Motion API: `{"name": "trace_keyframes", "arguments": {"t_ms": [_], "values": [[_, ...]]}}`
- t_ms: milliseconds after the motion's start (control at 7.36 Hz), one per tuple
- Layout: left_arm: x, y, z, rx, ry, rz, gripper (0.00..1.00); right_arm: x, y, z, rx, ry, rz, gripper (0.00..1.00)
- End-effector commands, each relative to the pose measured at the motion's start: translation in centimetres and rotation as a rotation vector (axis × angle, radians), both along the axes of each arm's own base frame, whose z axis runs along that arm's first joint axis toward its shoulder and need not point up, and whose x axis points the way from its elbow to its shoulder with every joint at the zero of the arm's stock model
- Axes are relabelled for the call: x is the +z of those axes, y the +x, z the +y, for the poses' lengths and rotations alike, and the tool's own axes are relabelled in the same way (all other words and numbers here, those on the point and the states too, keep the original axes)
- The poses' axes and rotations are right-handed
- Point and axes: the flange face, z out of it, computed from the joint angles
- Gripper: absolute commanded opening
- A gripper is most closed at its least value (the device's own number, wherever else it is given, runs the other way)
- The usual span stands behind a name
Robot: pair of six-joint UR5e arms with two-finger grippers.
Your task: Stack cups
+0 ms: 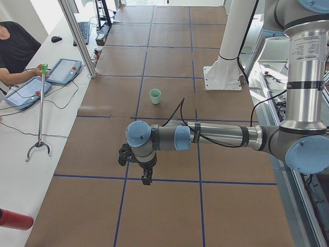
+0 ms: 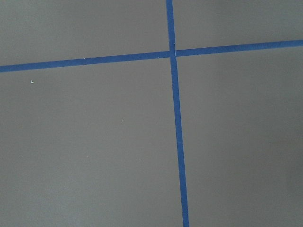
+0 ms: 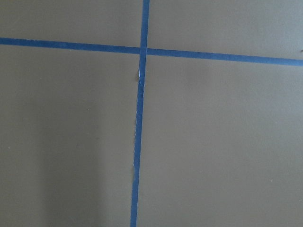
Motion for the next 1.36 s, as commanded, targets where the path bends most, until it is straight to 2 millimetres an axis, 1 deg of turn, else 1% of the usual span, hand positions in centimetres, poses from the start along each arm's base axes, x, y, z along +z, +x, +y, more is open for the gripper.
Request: {"name": "trace_keyframes", "arguments": {"t_ms": [0,136,272,407,543,679,815,951,1086,1222], "values": [[-0.1,-0.1,0.0,0.0,0.008,0.002,1.0,0.1,0.0,0.0,0.0,-0.002,0.0,1.0],[-0.8,-0.1,-0.9,-0.002,0.017,-0.003,1.0,0.1,0.0,0.0,0.0,-0.002,0.0,1.0],[-1.1,-0.1,-1.1,-0.001,0.026,-0.001,1.0,0.1,0.0,0.0,0.0,-0.002,0.0,1.0],[-2.2,-0.1,-2.1,-0.002,0.046,-0.001,1.0,0.0,0.0,0.0,0.0,0.0,0.0,1.0],[-4.2,-0.1,-4.0,-0.002,0.088,-0.001,1.0,0.1,0.0,0.0,0.0,-0.002,0.0,1.0],[-6.1,0.0,-4.9,-0.028,0.099,0.0,1.0,0.0,0.0,0.0,0.0,0.0,0.0,1.0],[-7.0,0.7,-5.5,-0.072,0.082,0.001,1.0,0.0,0.0,0.0,0.0,0.0,0.0,1.0],[-7.7,2.1,-5.9,-0.11,0.078,0.009,1.0,0.0,0.0,0.0,0.0,0.0,0.0,1.0],[-8.0,4.4,-6.0,-0.152,0.044,0.016,1.0,0.1,0.0,0.0,0.0,-0.002,0.0,1.0],[-8.5,7.2,-6.1,-0.175,0.02,0.028,1.0,0.0,0.0,0.0,0.0,0.0,0.0,1.0]]}}
